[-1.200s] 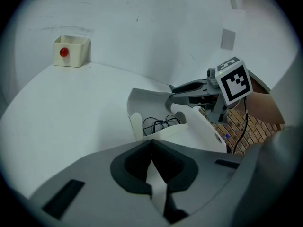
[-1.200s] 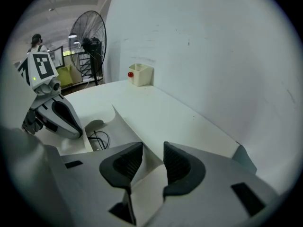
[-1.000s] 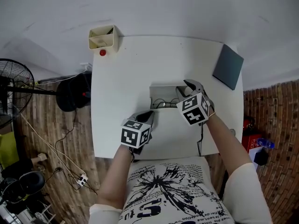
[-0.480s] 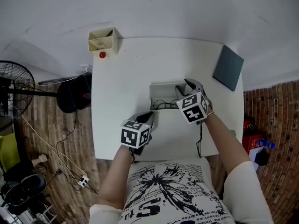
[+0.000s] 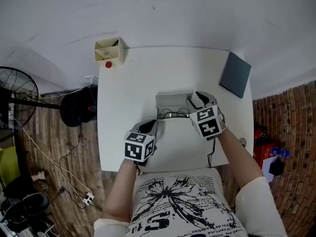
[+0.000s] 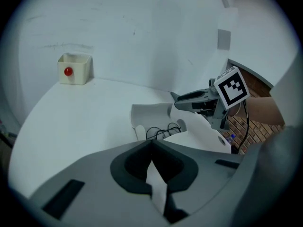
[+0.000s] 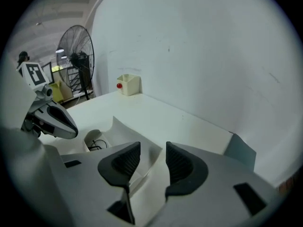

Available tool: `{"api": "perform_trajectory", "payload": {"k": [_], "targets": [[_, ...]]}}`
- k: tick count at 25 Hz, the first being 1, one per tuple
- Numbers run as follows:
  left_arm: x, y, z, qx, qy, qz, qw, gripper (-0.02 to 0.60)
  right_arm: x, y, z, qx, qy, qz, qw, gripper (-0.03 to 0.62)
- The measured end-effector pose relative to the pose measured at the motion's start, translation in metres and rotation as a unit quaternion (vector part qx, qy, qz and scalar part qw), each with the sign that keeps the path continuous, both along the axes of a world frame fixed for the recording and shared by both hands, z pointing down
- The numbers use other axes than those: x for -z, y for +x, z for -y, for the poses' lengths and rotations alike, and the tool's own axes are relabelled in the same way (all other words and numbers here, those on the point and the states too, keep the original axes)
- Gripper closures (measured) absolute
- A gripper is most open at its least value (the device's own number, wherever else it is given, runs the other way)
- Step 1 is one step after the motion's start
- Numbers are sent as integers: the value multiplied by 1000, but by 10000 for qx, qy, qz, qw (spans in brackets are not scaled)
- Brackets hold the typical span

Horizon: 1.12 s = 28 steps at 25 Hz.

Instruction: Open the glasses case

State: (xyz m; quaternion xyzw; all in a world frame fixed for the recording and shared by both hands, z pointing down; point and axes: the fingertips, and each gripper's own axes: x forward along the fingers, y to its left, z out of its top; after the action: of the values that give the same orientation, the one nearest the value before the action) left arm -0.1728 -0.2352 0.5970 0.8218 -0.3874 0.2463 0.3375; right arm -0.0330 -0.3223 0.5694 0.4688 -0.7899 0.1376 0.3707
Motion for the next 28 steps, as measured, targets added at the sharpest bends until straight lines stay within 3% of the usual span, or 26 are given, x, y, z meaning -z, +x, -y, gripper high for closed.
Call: {"api": "perform_trajectory", "payload": {"k": [8,12,20,23,28], "targets": [[72,-1,12,-148,1001,61,9948,568,68,15,-18,-509,709,602,9944,574],[118,0,11,-161,1495,-279,9882,568,107,16,-32,-476,1132,1036,9870,579],[215,-15,6,12,2735,-564,9602,568,173,15,-62,-203,1986,1557,9674,580],[241,-20,-3,55,3132,-566,9480,568,194,17,-71,-262,2207,1844,9574,580],[272,-26,-17,84,3670,-508,9288,568,213,23,-81,-208,2519,1905,9486,580]]}}
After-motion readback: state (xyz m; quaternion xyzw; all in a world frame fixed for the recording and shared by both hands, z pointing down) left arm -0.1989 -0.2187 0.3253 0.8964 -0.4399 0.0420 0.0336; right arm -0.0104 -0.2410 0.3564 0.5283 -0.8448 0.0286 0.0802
